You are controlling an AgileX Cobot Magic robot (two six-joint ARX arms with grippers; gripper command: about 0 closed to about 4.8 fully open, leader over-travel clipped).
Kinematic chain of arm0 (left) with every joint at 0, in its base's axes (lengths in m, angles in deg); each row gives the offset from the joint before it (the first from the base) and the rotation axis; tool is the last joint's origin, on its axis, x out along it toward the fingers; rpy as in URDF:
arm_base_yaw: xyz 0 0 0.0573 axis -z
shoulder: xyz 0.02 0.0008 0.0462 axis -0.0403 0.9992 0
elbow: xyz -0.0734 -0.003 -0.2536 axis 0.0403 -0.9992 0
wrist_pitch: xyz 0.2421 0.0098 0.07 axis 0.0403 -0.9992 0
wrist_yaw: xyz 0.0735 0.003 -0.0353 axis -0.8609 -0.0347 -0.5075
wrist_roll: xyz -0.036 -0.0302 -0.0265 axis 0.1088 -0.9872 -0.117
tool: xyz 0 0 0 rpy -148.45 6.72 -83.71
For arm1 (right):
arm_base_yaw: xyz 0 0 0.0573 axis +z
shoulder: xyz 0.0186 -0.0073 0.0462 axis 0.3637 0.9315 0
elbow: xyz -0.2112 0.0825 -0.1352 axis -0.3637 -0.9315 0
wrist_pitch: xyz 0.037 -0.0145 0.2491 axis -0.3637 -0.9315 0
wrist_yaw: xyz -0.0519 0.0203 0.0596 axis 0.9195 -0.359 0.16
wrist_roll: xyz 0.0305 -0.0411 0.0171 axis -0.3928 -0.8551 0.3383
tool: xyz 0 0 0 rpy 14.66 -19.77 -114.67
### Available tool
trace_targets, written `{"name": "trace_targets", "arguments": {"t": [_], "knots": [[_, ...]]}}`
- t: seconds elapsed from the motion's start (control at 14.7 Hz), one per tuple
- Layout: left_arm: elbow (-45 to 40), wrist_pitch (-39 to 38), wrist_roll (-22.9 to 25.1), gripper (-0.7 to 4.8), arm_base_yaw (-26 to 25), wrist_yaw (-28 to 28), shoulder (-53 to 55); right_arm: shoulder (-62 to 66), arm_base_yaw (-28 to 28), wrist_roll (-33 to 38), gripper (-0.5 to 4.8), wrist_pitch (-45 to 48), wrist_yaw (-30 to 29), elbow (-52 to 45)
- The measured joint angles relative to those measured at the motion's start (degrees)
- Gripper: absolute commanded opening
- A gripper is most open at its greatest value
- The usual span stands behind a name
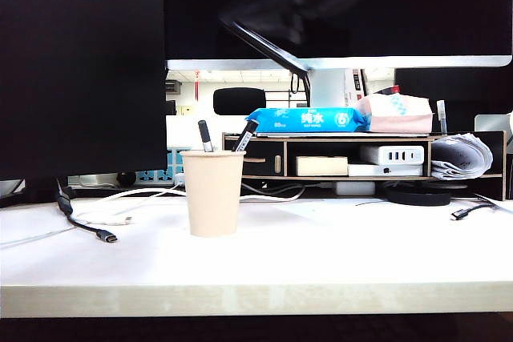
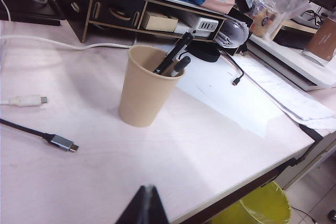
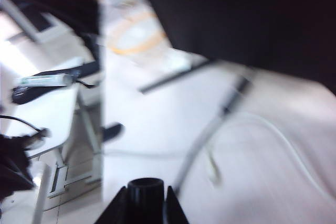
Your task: Pick up the marker and insert it into the paper cup.
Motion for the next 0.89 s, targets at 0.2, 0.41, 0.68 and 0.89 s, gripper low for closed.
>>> {"name": "trace_targets", "arguments": {"t": [0.2,0.41,0.68,0.89], "knots": [[0.0,0.0,0.0,-0.05,0.0,0.0,0.0,1.0,3.1,0.4,0.52,8.3,-2.0,0.0],[0.0,0.0,0.0,-0.05,0.0,0.2,0.0,5.4,4.3,3.8,0.53,16.6,-6.5,0.0],[0.0,0.0,0.0,-0.05,0.0,0.2,0.0,7.2,4.2,6.4,0.52,20.1,-12.5,-1.7],[0.0,0.0,0.0,-0.05,0.0,0.2,0.0,7.2,4.2,7.2,0.33,20.0,-15.0,-2.0]]}}
